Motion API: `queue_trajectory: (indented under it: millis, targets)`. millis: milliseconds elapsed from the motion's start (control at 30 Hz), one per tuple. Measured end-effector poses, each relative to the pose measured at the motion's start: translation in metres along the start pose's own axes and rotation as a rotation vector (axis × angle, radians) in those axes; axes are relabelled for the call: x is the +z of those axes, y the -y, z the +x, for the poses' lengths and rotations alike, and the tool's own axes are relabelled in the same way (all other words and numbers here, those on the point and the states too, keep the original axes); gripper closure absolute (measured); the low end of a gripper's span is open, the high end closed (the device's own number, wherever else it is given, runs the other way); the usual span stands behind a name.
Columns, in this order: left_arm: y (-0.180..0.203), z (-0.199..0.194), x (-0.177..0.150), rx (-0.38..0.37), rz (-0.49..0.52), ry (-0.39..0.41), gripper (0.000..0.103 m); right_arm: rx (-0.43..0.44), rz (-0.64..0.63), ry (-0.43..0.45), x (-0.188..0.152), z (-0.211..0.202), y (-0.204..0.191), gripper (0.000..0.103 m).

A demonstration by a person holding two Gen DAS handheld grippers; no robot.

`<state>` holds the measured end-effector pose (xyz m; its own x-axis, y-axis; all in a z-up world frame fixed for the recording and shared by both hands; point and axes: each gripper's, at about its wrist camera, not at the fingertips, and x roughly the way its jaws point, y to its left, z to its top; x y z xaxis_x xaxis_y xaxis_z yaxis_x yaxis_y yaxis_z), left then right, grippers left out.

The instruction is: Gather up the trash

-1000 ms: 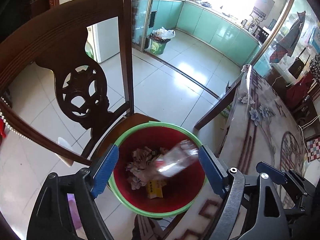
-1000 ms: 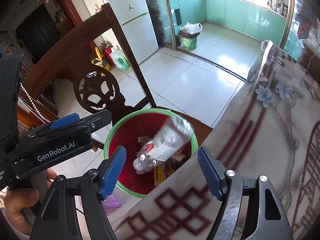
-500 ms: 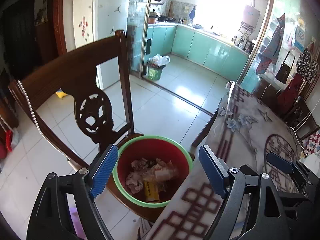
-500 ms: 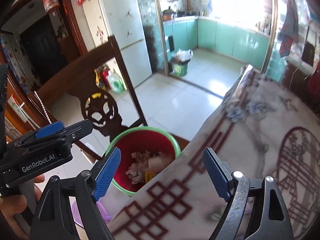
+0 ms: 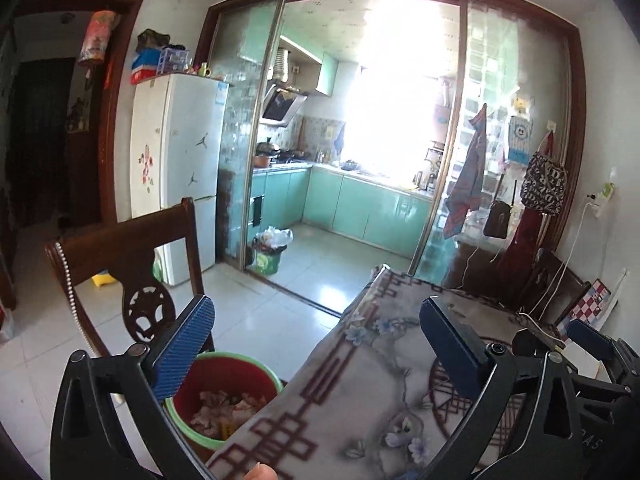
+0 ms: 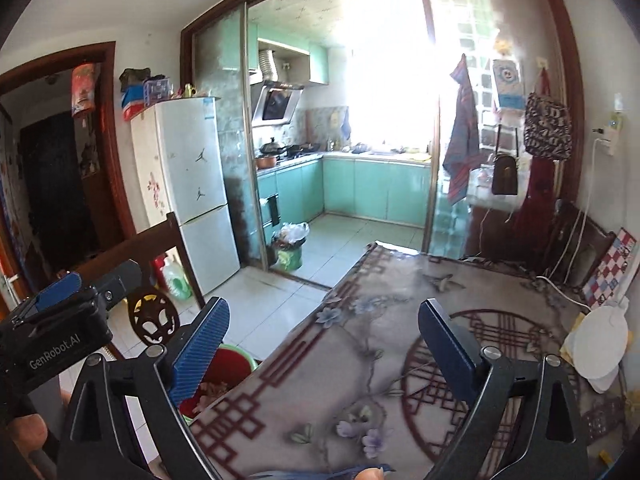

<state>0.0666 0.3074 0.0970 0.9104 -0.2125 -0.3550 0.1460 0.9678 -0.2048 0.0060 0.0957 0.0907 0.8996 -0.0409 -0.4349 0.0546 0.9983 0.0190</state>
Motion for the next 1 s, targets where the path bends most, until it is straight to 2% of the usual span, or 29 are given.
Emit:
queue_trajectory:
  millis: [167,300,467,700,1000]
  targets:
    - [0.046,0.001,0.000,-0.096,0.064,-0.002,0.000,-0.066,0.040,0.002,-0.006,-0.030,0.044,0.006]
    - [0.075,-0.010,0.008,-0.117,0.115,0.065,0.000,-0.118,0.061,0.025,-0.007,-0.053,0.075,0.006]
    - [0.086,-0.029,0.016,-0.152,0.092,0.128,0.000,-0.156,0.097,0.042,-0.002,-0.069,0.102,0.006]
    - [0.098,-0.036,0.014,-0.119,0.150,0.149,0.000,-0.190,0.112,0.048,-0.002,-0.078,0.113,0.006]
    - [0.098,-0.030,0.005,-0.100,0.134,0.099,0.000,-0.199,0.109,0.012,-0.002,-0.068,0.105,0.006]
